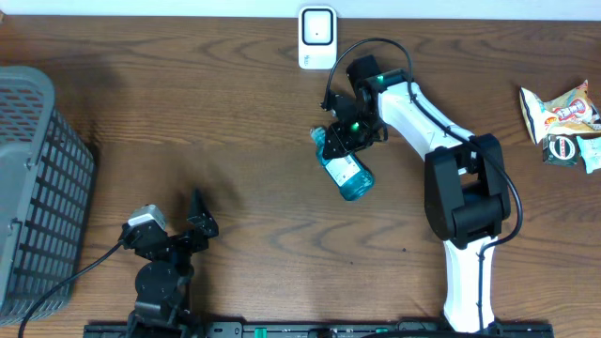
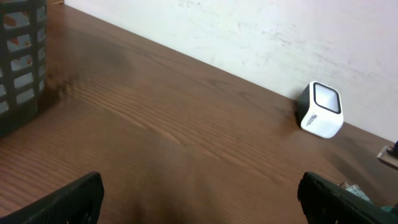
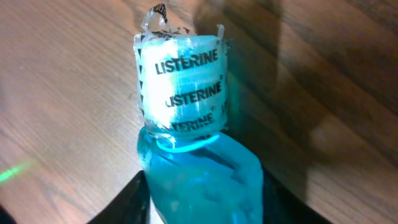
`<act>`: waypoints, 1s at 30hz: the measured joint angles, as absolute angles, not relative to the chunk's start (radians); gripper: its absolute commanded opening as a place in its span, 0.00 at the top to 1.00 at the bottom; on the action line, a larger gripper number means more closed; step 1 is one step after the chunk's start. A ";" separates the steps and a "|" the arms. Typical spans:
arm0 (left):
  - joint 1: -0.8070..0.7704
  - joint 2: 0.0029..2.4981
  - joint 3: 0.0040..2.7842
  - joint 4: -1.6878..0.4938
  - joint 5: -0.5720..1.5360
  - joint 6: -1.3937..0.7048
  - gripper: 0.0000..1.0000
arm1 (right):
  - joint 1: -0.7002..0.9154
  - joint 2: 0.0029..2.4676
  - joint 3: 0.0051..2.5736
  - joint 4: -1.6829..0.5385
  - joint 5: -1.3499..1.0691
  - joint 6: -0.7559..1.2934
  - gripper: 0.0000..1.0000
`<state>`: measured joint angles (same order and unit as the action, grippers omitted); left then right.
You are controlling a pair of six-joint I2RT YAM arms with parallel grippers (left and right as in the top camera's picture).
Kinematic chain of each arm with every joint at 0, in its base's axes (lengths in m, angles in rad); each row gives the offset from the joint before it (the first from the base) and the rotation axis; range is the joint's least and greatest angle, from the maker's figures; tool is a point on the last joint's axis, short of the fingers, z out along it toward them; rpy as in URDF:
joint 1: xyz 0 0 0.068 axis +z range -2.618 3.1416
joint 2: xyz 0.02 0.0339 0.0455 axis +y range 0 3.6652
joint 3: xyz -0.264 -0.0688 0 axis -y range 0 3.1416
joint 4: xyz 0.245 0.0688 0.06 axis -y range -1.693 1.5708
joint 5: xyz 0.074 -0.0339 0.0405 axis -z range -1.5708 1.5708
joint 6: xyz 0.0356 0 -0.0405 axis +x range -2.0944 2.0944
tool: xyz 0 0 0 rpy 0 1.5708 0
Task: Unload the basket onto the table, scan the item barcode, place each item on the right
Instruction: 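Lift the mouthwash bottle and pull it toward table center, then tilt the mouthwash bottle, turning its cap toward the scanner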
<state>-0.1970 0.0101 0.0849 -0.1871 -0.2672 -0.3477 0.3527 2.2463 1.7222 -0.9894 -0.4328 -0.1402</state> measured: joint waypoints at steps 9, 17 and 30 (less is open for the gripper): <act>-0.197 0.010 0.085 -0.187 -0.267 -0.348 0.02 | 0.355 2.239 1.755 -1.050 -0.430 -0.123 0.75; -0.197 0.010 0.085 -0.187 -0.267 -0.348 0.02 | 0.422 2.242 1.818 -1.136 -0.287 -0.068 0.73; -0.197 0.010 0.085 -0.187 -0.267 -0.348 0.02 | 0.587 2.280 1.818 -1.130 -0.065 0.064 0.50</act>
<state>-0.1970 0.0101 0.0849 -0.1871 -0.2672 -0.3477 0.5865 2.2799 1.8183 -1.1297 -0.0654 0.0639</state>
